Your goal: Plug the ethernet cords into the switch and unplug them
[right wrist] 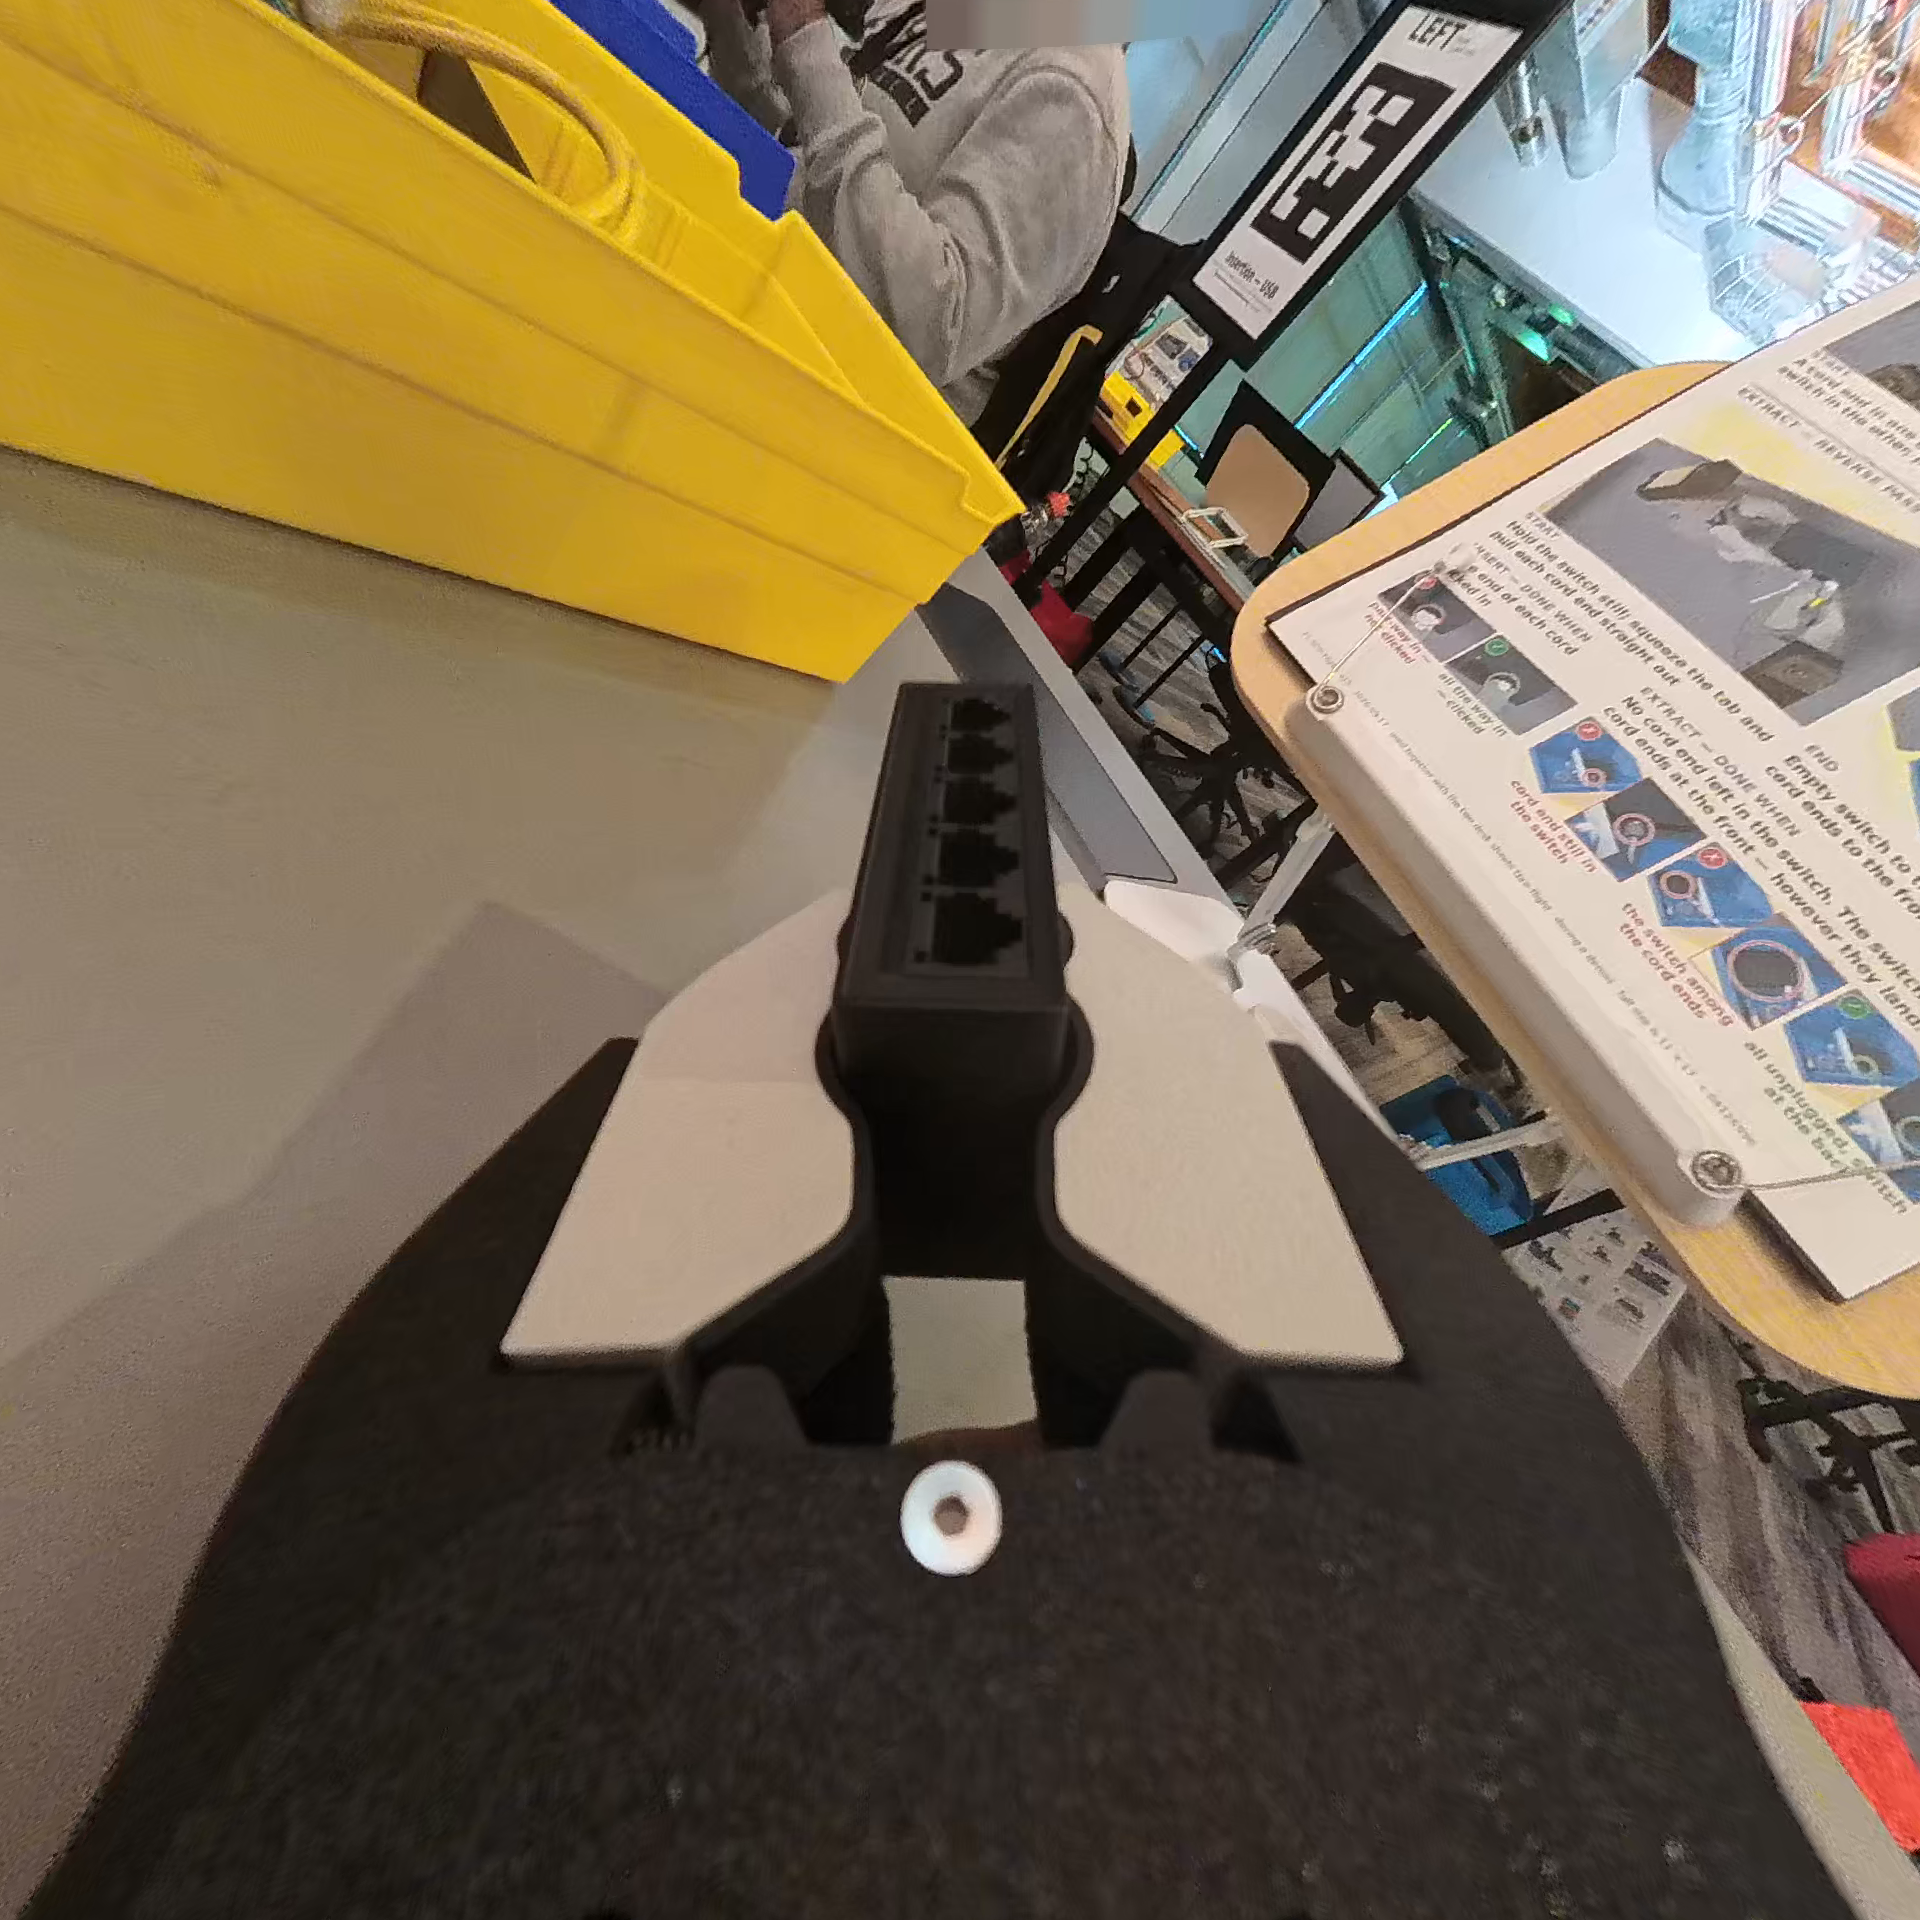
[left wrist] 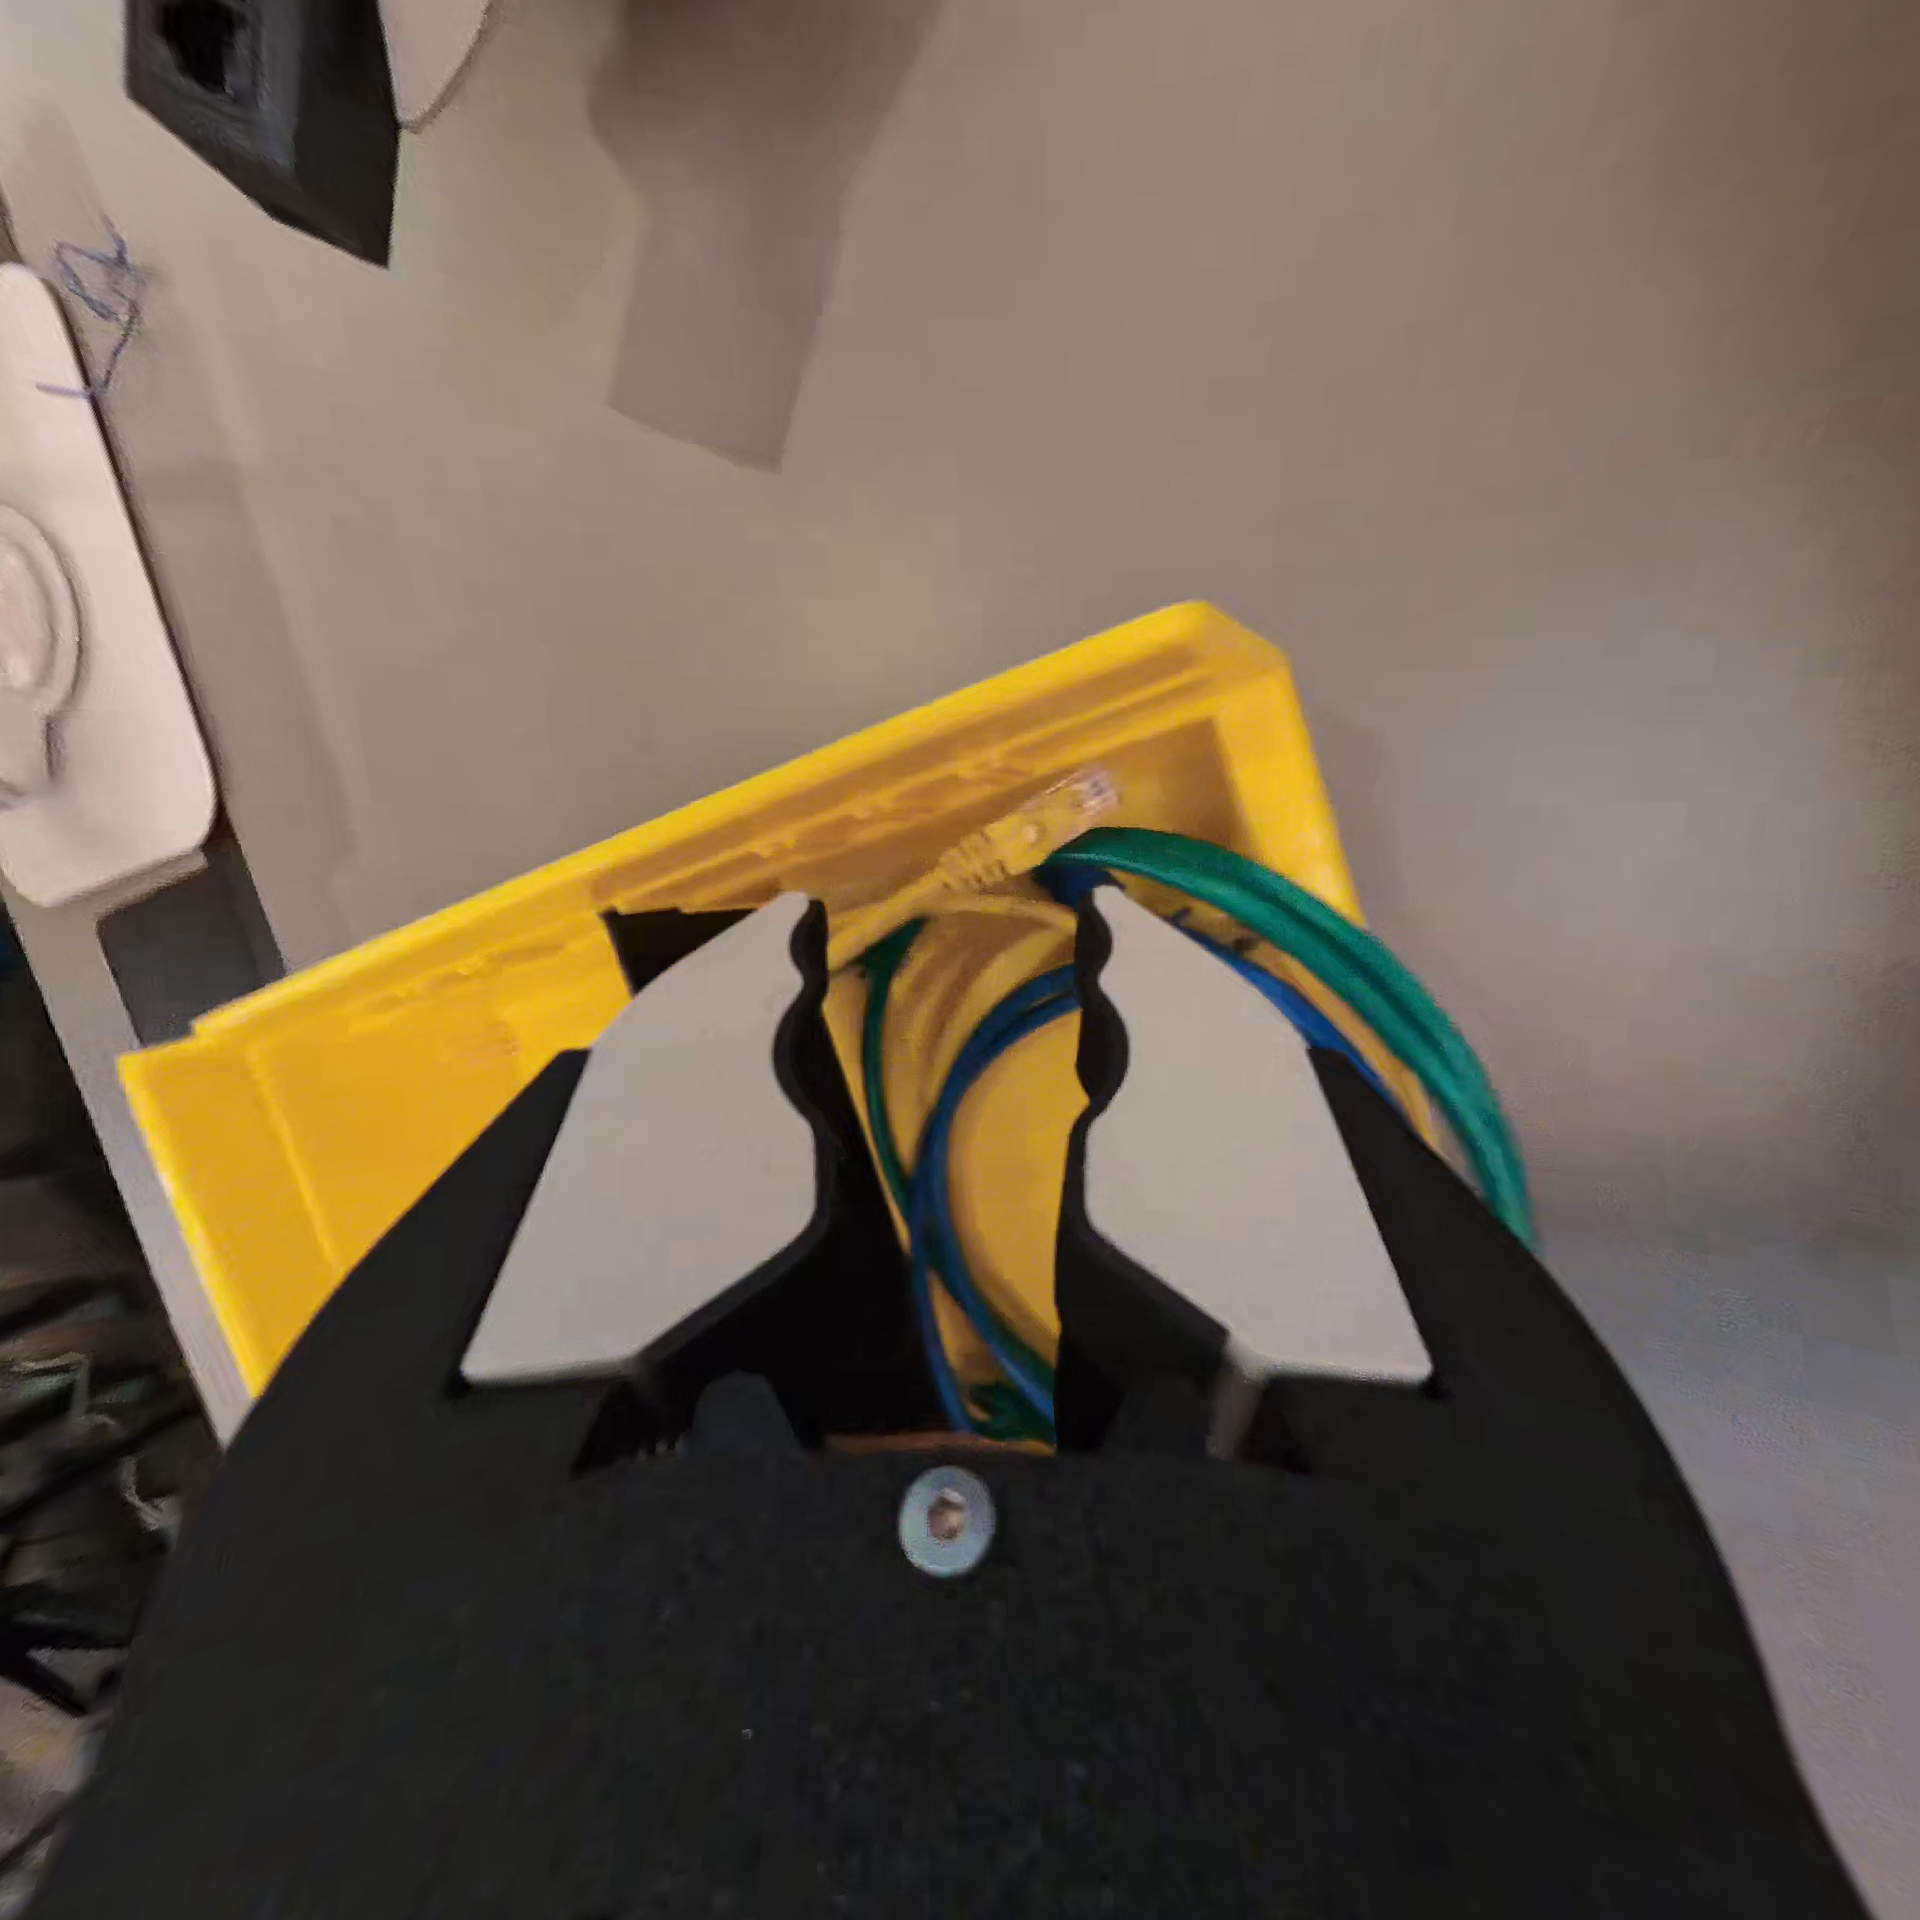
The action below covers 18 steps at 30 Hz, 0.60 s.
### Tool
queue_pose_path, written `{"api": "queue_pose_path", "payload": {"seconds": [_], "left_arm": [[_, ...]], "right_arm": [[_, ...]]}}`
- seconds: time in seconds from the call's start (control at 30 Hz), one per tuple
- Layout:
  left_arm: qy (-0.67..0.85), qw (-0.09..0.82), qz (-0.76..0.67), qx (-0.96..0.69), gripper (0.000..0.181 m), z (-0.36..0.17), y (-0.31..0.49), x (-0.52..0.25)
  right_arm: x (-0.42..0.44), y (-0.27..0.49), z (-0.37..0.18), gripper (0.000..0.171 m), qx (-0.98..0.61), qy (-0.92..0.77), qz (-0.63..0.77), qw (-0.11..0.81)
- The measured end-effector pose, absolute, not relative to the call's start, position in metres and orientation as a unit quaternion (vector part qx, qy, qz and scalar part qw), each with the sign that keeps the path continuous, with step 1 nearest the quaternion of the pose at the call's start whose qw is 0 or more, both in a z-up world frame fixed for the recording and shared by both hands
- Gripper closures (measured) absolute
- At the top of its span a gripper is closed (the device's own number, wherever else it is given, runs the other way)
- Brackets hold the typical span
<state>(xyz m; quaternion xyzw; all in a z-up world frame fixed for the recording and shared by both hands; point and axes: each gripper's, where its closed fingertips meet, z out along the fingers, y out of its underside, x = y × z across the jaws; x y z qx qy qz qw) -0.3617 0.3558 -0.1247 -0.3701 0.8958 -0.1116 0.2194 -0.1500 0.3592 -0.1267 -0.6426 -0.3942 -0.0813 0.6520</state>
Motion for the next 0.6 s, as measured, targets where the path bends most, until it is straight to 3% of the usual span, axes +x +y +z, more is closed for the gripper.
{"api": "queue_pose_path", "payload": {"seconds": [0.17,0.37,0.6], "left_arm": [[0.912,0.159,-0.137,-0.351,0.139,-0.135,0.363,-0.349],[0.93,0.087,-0.125,-0.334,0.164,-0.164,0.371,-0.351],[0.938,0.081,-0.074,-0.329,0.169,-0.164,0.377,-0.357]], "right_arm": [[-0.153,0.36,-0.13,0.141,-0.648,-0.401,-0.061,0.645],[-0.154,0.362,-0.134,0.141,-0.652,-0.406,-0.054,0.638],[-0.152,0.362,-0.132,0.141,-0.657,-0.394,-0.036,0.642]]}}
